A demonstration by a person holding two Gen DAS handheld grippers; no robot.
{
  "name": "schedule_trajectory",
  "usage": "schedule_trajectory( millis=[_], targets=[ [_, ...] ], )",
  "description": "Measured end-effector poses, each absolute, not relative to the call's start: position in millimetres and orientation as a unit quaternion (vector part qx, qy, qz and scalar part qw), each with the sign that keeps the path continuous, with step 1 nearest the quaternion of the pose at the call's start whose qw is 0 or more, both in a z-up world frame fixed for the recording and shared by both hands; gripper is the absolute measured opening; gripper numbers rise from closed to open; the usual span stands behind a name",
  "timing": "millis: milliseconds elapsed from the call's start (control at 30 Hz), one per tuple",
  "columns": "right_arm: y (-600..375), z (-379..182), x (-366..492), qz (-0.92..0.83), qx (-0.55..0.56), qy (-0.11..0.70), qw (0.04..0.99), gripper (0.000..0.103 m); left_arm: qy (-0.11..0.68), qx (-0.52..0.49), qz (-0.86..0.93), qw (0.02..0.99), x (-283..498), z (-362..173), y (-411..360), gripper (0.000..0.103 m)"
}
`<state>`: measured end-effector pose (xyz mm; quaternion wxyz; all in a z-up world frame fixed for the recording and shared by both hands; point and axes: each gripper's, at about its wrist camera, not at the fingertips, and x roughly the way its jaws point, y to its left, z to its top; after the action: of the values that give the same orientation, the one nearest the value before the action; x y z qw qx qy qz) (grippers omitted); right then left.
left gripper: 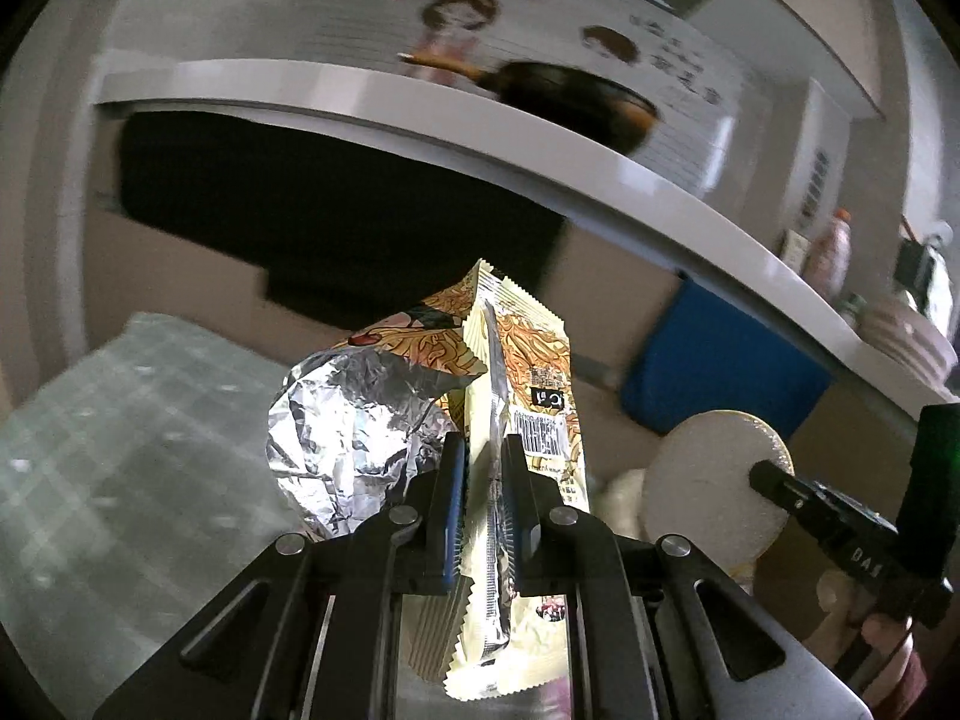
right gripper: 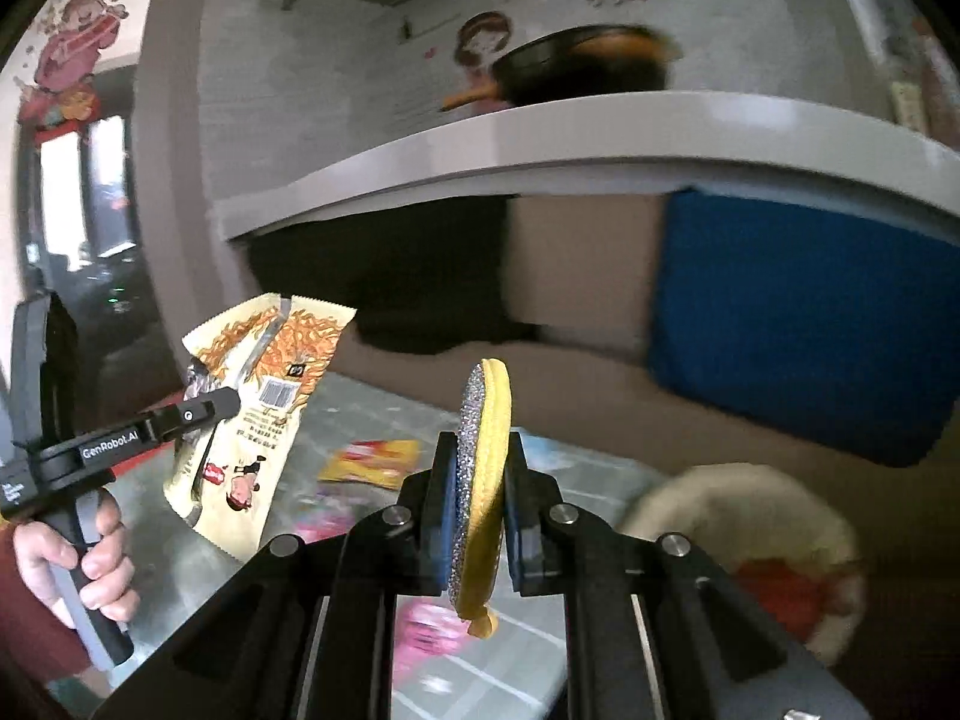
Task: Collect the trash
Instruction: 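Carry the wrapper and scrubber over the trash bag and open both tools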
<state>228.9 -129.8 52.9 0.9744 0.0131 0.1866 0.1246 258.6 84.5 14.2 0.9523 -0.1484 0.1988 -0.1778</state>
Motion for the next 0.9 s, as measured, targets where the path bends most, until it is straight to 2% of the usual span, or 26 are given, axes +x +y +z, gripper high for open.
schedule_trajectory(
  millis=[300, 467, 733, 900],
  targets=[
    [-245, 34, 217, 0.003, 0.063, 0.169, 0.984, 0.013, 0.234, -0.109, -0.287, 0.923, 303, -7, -62, 0.012],
    [-283, 14, 233, -0.026, 0.089, 0.175, 0.98, 0.013, 0.246, -0.097, -0.312, 0.913, 324, -23, -112, 0.012],
    [-299, -16, 261, -0.035, 0.097, 0.194, 0.976, 0.013, 0.291, -0.094, -0.308, 0.901, 355, -54, -153, 0.012],
    [-307, -30, 275, -0.038, 0.107, 0.217, 0.97, 0.013, 0.346, -0.109, -0.295, 0.884, 374, -80, -161, 0.012]
  ],
)
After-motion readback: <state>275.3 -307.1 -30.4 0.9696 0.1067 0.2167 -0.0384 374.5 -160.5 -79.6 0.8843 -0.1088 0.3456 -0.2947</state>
